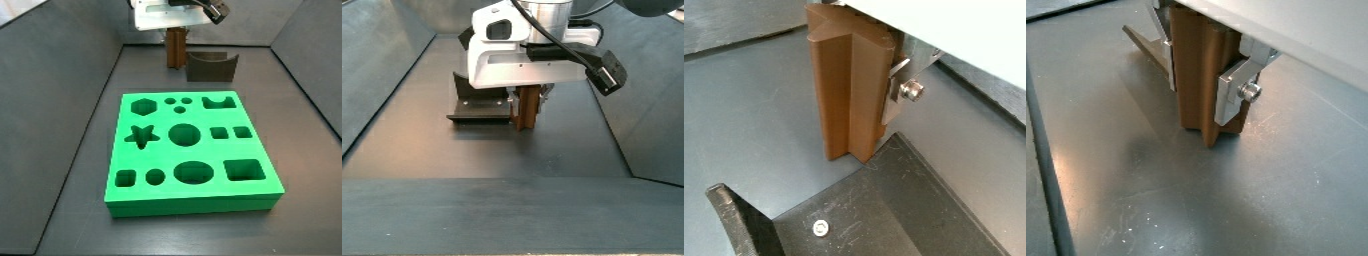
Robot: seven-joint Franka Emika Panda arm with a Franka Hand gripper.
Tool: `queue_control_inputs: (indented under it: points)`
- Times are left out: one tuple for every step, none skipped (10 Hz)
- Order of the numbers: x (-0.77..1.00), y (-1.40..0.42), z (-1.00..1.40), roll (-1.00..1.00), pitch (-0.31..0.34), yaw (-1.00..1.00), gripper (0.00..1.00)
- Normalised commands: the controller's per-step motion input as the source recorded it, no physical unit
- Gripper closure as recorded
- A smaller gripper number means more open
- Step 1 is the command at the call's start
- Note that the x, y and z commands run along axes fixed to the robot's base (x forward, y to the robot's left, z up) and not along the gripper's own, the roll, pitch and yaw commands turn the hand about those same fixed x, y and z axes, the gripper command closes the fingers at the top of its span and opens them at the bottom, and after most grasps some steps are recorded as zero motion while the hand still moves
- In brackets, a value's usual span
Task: Pick up the star object. Move up. Move to above the board. Insert the star object.
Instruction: Pick up the star object, then move up.
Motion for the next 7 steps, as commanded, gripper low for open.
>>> queue_control_inputs:
  points:
    - [0.0, 0.0, 0.0, 0.0, 0.0, 0.0, 1.0]
    - [0.0, 0.0, 0.0, 0.0, 0.0, 0.0, 1.0]
    - [0.0, 0.0, 0.0, 0.0, 0.0, 0.0, 1.0]
    - [0.0, 0.0, 0.83, 0.0, 0.0, 0.0, 1.0]
    - [-0.03, -0.06, 0.82, -0.02, 0.012, 0.03, 1.0]
    - [-0.06, -0.06, 0.76, -0.02, 0.023, 0.03, 1.0]
    - [-0.05, -0.03, 0.59, -0.02, 0.019, 0.03, 1.0]
